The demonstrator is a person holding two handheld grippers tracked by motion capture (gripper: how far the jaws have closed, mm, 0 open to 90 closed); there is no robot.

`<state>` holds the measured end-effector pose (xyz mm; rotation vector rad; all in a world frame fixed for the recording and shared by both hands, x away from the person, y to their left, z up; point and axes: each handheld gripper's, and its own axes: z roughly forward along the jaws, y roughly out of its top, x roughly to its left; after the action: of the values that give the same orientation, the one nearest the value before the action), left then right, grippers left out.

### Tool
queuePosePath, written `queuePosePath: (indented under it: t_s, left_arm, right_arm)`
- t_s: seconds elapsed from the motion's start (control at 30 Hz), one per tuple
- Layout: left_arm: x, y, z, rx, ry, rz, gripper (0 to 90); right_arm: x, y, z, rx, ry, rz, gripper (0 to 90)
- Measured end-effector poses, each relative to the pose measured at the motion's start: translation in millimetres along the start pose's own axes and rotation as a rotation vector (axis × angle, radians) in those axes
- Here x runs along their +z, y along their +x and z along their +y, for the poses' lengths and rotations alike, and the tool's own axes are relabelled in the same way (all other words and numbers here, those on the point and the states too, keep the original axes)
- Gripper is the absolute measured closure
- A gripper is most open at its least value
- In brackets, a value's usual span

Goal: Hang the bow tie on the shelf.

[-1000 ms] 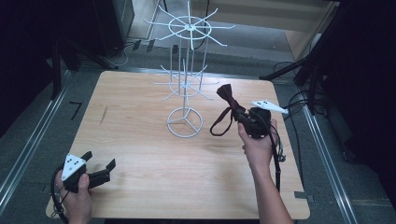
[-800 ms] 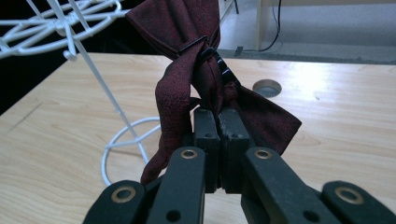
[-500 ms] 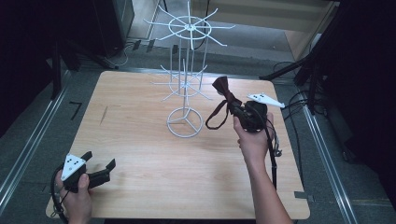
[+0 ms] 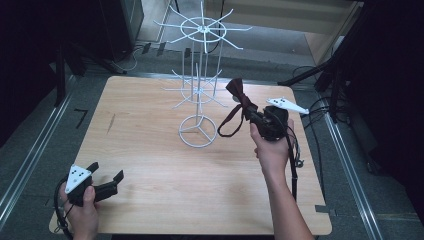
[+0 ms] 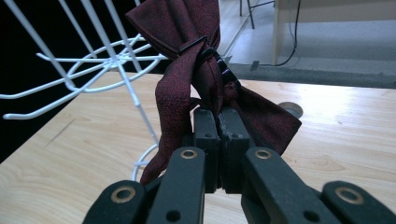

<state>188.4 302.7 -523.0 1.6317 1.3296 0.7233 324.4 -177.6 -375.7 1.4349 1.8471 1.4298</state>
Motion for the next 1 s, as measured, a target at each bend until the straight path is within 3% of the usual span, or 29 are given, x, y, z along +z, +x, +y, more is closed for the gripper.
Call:
queuePosePath:
  t_s: [0.53,1.0]
  left_arm:
    - [0.1,0.0,0.0,-0.001,-0.001,0.0,7.3]
    - [0.0,0.3,0.0,-0.002,0.0,-0.001,7.3]
  right_arm:
    - [-7.7,11.1,8.4,0.001,0.003,0.063,89.0]
    - [5.1,13.6,9.3,0.037,0.005,0.09,89.0]
